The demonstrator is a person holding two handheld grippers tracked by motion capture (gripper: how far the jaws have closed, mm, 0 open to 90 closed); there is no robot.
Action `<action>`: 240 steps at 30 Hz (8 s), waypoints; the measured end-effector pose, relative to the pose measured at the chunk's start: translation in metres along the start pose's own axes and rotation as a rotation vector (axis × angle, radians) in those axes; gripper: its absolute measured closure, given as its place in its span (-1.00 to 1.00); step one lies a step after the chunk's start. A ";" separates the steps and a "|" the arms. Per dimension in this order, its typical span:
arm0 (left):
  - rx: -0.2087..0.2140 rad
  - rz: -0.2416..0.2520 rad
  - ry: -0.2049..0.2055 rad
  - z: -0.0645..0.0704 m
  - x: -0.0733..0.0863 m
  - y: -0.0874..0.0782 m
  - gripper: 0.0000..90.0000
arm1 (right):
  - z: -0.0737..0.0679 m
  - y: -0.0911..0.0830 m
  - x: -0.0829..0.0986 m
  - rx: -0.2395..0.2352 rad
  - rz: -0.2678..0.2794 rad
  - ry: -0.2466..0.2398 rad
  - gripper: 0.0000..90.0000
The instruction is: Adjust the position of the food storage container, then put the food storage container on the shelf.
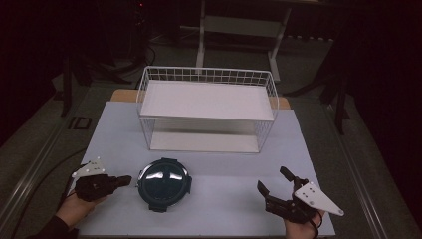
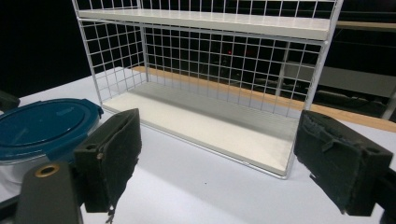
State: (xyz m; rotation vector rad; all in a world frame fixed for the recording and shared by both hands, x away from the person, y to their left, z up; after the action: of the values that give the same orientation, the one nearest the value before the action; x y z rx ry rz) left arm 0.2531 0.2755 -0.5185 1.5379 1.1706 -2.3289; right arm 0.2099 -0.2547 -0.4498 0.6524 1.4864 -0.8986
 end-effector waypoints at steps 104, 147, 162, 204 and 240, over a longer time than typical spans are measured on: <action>0.201 -0.076 0.068 0.095 -0.071 0.135 1.00 | -0.006 0.009 0.003 -0.050 -0.034 -0.002 -0.66; 0.164 -0.077 -0.181 0.097 -0.093 0.132 -0.93 | -0.002 0.012 -0.007 -0.085 -0.071 -0.070 -0.68; 0.256 -0.171 -0.510 0.081 -0.084 0.149 -0.78 | -0.008 0.014 -0.005 -0.112 -0.102 -0.003 -0.76; 0.356 -0.193 -0.439 0.097 -0.082 0.143 0.22 | 0.033 0.048 0.037 -0.355 -0.494 0.511 -0.13; 0.311 -0.119 -0.441 0.107 -0.071 0.128 0.24 | 0.030 0.055 0.048 -0.519 -0.564 0.661 0.27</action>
State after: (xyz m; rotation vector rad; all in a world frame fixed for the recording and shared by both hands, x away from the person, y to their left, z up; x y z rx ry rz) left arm 0.2698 0.0956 -0.5081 0.9540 0.8423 -2.8367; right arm 0.2660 -0.2549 -0.5056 0.1243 2.4662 -0.6747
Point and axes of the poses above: each handheld gripper's, and its own axes: y roughly forward along the jaws, x roughly out of its underside, z roughly to its right, the point moved 1 cm from there along y, roughly forward along the jaws, and after that the axes turned 2 degrees about z, right-handed, at the moved point
